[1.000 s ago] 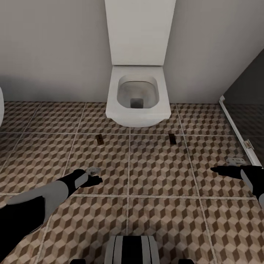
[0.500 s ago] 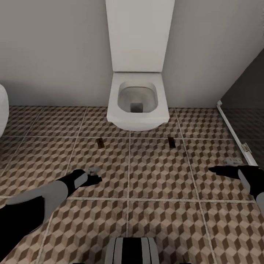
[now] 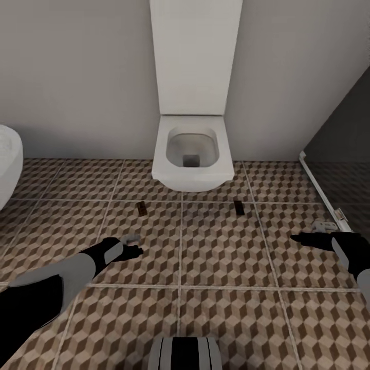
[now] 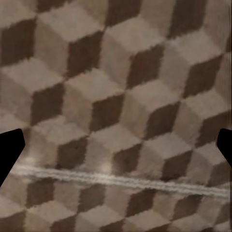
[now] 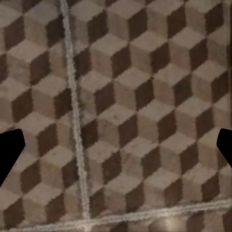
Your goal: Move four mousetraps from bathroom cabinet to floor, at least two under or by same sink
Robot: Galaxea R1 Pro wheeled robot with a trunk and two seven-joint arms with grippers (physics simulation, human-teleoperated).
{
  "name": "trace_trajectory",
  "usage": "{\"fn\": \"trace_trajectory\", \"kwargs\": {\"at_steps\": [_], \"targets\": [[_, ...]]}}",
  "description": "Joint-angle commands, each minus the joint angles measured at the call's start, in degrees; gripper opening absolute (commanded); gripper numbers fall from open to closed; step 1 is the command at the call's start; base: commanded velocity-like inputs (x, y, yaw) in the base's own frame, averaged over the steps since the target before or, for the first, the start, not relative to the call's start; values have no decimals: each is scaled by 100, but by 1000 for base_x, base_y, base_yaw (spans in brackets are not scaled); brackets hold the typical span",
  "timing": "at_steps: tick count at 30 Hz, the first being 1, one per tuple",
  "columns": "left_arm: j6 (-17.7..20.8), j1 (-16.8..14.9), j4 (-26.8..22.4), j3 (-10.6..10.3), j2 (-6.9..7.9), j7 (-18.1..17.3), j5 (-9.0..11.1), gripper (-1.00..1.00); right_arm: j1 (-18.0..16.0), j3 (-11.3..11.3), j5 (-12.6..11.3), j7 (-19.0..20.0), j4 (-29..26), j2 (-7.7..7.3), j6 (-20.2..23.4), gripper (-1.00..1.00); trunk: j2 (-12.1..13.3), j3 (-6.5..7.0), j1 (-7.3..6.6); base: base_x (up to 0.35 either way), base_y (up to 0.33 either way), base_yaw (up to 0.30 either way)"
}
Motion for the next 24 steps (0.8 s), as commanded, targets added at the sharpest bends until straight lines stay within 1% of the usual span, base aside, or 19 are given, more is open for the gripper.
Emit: {"fn": "trace_trajectory", "kwargs": {"at_steps": [1, 24], "targets": [[11, -4, -23, -29, 7, 48, 58, 100, -1, -31, 7, 27, -7, 3, 36, 100, 0, 19, -3, 0, 0, 0], [14, -4, -24, -30, -2, 54, 58, 100, 42, -31, 14, 11, 1, 65, 18, 100, 31, 529, -62, 0, 0, 0]]}}
